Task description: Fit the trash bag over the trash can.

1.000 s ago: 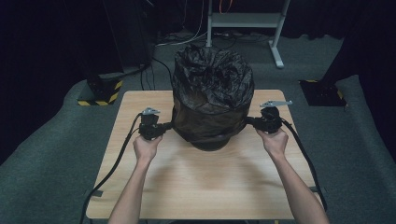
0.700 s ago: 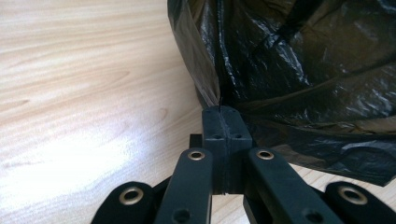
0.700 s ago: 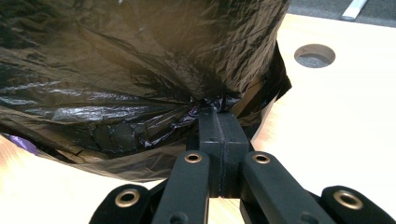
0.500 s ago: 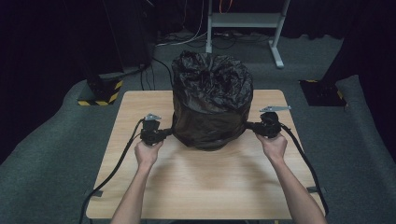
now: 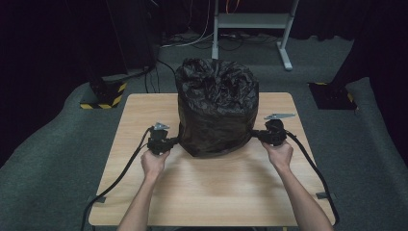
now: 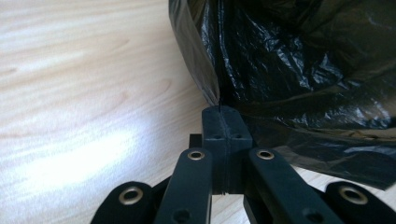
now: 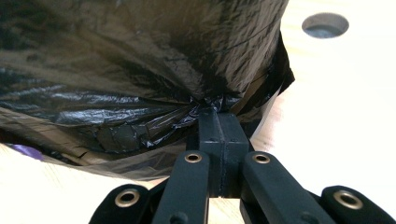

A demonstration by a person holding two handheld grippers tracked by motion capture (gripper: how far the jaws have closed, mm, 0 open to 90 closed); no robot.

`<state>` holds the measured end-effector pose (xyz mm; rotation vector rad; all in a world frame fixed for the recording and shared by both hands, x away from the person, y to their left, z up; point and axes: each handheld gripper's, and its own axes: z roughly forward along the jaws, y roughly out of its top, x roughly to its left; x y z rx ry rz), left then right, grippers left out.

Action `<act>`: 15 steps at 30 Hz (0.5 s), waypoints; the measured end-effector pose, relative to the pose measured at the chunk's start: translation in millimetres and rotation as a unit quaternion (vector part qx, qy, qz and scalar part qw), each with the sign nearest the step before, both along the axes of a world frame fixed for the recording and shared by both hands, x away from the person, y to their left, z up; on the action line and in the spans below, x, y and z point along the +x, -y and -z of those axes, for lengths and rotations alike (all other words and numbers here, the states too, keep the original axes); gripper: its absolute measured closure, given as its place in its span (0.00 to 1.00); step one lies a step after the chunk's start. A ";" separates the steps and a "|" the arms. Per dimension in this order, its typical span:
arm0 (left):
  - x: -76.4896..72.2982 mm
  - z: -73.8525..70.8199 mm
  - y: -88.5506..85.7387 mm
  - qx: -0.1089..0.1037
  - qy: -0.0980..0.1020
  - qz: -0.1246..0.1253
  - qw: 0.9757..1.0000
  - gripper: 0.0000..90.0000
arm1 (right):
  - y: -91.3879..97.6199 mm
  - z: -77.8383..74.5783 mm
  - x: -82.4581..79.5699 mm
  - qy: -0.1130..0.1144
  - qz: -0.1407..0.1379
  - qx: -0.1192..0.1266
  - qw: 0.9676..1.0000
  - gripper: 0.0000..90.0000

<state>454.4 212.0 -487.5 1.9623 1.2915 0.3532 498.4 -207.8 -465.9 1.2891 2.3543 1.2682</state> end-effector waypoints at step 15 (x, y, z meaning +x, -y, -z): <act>-4.1 15.4 1.3 0.011 0.000 -0.010 1.000 1.00 | 6.6 20.1 -0.3 -0.018 0.013 -0.002 1.000 1.00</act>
